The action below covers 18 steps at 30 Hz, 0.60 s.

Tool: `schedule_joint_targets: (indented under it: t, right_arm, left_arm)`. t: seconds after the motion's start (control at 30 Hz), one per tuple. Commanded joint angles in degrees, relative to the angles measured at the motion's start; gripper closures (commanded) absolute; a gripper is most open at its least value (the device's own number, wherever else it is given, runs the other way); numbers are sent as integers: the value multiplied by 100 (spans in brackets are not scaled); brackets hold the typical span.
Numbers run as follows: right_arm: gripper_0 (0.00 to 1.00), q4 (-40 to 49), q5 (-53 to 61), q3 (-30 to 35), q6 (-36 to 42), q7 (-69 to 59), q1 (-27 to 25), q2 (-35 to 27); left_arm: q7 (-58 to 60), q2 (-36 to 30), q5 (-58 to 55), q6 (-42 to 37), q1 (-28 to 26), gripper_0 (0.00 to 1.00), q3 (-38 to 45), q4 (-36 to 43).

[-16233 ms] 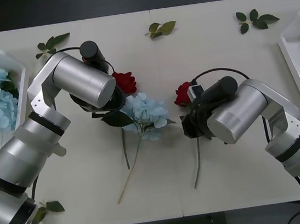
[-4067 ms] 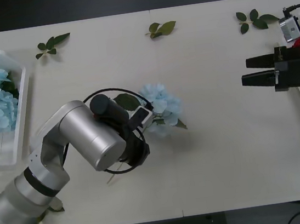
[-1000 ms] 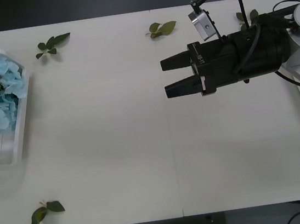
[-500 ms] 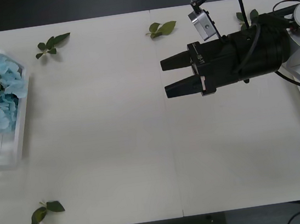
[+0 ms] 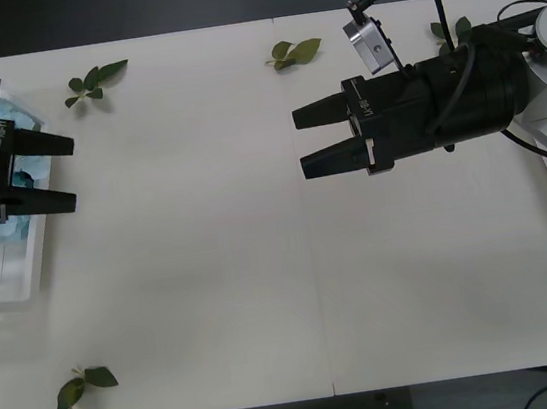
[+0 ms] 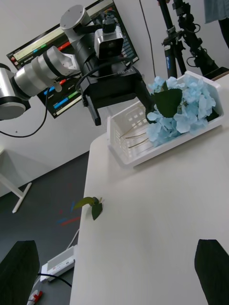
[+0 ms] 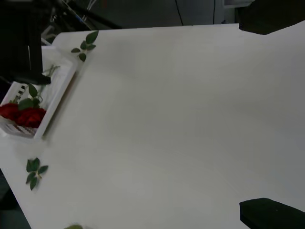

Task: Put the red flowers into the right box and the blue flowers into the left box

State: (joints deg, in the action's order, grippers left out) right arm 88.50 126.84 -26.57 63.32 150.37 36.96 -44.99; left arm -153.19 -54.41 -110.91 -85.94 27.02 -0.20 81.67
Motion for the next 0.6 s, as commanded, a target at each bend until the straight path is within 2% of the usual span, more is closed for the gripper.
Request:
schedule_joint_targets:
  t: [0.03,0.17,0.6]
  right_arm:
    - [5,62,34,-6,22,115,233,-53]
    - [5,62,34,-6,22,115,233,-53]
    - [5,62,34,-6,22,115,233,-53]
  left_arm:
    - [-181,-202,-475,359,93,0,-454,420]
    - [-181,-202,-624,421,172,0,-683,604]
    - [-181,-184,-835,-54,233,0,-604,674]
